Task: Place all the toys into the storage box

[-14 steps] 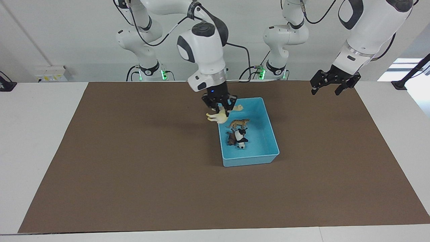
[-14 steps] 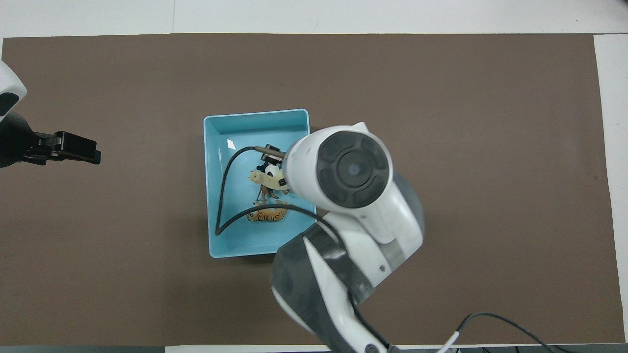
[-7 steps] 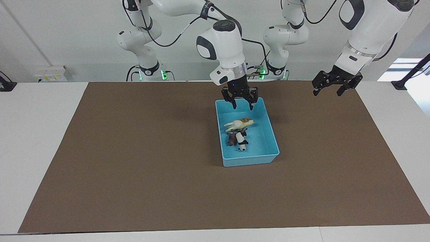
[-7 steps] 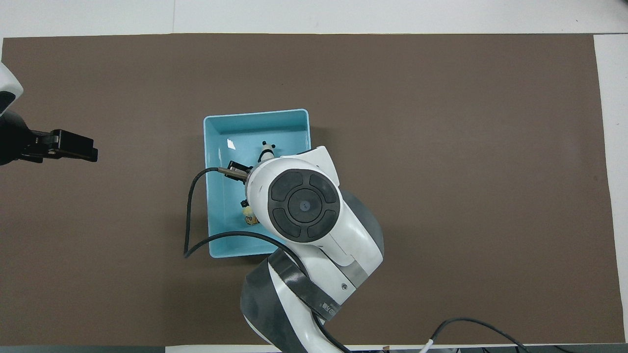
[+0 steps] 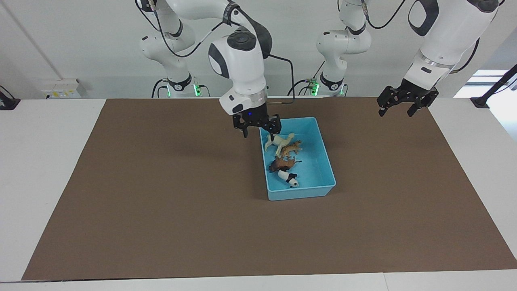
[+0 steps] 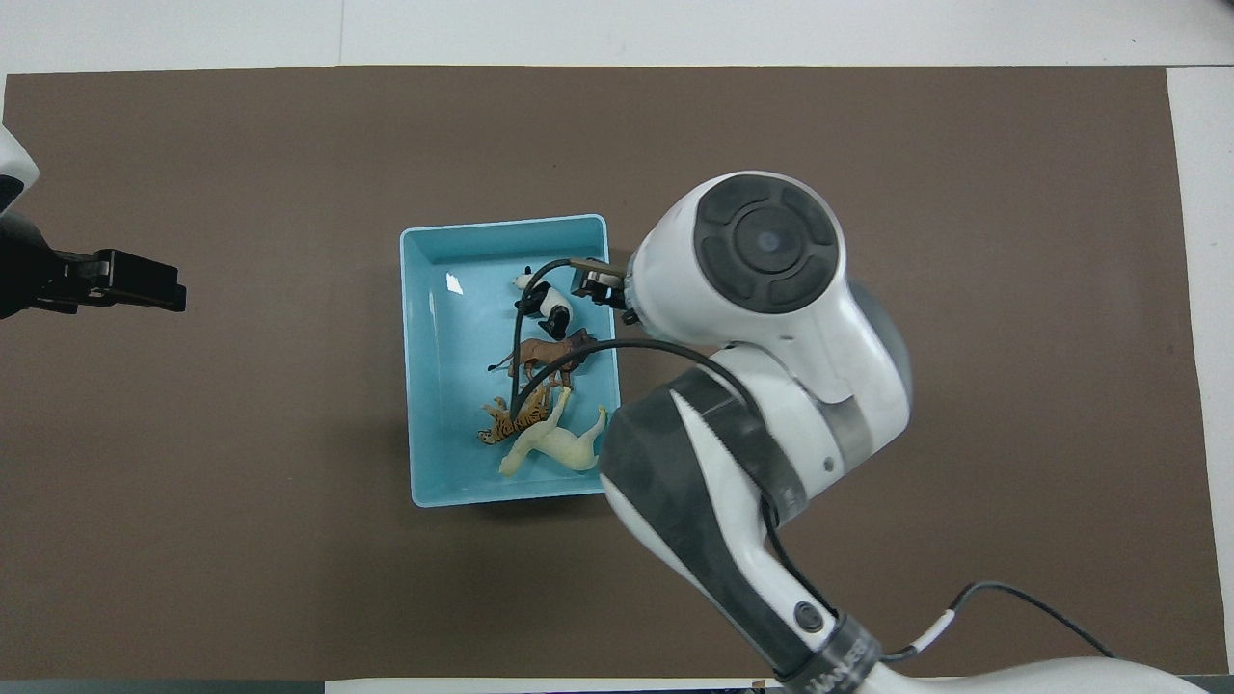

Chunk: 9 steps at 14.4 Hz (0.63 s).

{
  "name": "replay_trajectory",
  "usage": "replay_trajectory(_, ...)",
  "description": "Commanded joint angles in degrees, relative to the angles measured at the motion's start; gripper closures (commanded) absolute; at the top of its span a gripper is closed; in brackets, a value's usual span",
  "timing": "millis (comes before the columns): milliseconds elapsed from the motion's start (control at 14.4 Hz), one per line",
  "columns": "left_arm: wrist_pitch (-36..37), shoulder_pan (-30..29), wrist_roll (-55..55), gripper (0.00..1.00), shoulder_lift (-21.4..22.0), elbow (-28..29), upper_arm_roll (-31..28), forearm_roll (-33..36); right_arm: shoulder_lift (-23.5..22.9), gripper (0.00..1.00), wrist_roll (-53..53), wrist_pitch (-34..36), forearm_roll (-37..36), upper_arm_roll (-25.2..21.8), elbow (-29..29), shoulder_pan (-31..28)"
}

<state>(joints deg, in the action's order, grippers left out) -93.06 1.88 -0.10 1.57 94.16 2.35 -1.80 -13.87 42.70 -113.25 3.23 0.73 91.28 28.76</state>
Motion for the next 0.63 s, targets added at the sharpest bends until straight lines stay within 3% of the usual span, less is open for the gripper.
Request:
replay_trajectory(0, -1.3, -0.5, 0.7, 0.00, 1.2, 1.7, 0.2, 0.8, 4.1, 0.00, -16.5, 4.2, 0.1, 0.5, 1.4, -6.8)
replay_trajectory(209, -1.7, -0.1, 0.7, 0.00, 1.2, 1.6, 0.1, 0.9, 7.2, 0.00, -35.2, 8.3, 0.1, 0.6, 2.1, -16.1)
replay_trajectory(556, -1.8, -0.4, 0.9, 0.00, 1.2, 1.7, 0.3, 2.1, 11.6, 0.00, -45.2, 12.3, 0.1, 0.6, 6.7, -27.3)
